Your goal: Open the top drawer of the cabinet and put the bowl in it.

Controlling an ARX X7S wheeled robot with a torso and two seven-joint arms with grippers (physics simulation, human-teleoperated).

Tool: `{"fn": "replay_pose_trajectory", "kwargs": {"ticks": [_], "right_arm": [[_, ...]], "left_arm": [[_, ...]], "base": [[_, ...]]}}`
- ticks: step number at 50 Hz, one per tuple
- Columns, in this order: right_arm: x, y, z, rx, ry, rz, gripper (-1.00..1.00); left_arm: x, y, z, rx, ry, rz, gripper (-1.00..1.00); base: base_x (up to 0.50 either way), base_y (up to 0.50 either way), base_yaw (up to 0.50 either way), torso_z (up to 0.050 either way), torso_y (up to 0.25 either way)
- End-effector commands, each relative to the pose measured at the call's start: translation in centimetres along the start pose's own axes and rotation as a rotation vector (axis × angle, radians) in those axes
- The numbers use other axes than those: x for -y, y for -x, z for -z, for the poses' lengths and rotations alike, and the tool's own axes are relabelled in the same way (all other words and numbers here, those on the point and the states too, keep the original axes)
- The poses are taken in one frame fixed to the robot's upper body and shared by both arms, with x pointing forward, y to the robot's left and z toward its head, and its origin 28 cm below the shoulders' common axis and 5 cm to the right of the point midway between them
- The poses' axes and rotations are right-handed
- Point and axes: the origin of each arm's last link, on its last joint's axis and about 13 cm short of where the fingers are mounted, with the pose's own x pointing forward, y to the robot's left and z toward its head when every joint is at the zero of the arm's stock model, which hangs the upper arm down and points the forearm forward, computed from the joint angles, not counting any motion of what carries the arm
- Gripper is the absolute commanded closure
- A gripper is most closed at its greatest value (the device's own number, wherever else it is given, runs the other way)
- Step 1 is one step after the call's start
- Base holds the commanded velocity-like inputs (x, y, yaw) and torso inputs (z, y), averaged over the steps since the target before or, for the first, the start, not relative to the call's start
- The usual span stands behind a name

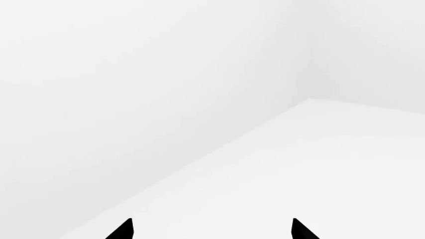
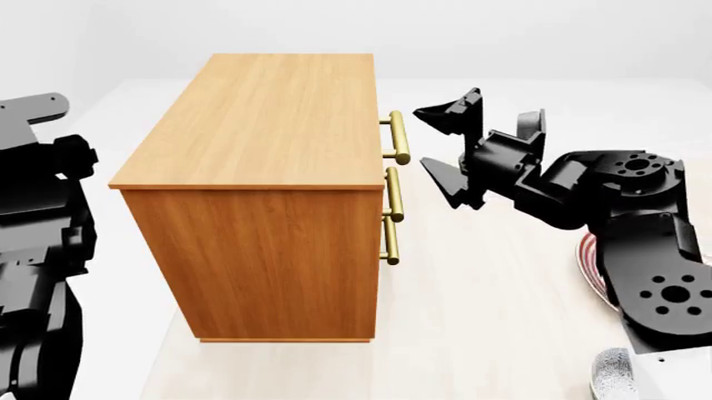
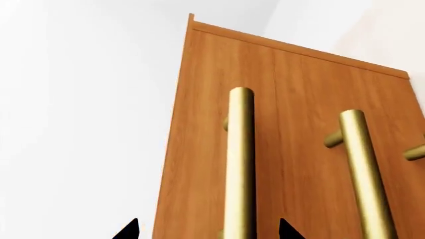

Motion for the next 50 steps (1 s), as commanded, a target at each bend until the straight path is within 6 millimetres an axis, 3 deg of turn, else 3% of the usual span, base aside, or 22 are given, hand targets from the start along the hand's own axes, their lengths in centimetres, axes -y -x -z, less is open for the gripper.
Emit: {"fn": "replay_pose_trajectory", "kwargs": {"ticks": [1, 36, 37, 50], "right_arm": [[0.2, -0.6, 0.8, -0.035, -0.019, -0.012, -1.0], [1.2, -2.0, 2.2, -0.052, -0.028, -0.012, -1.0], [1.2, -2.0, 2.1, -0.046, -0.025, -0.008, 1.0], [1.3, -2.1, 2.0, -0.024, -0.007, -0.005, 1.0]], "left_arm": [[-0.1, -0.1, 0.0, -0.001, -0.001, -0.004, -1.0], [-0.6, -0.3, 0.1, 0.0, -0.004, -0.017, -1.0], [-0.6, -0.3, 0.1, 0.001, -0.004, -0.017, -1.0], [-0.6, -0.3, 0.2, -0.001, -0.005, -0.018, -1.0]], "base": [[0.0, 0.0, 0.0, 0.0, 0.0], [0.0, 0.0, 0.0, 0.0, 0.0], [0.0, 0.0, 0.0, 0.0, 0.0], [0.0, 0.0, 0.0, 0.0, 0.0]]}}
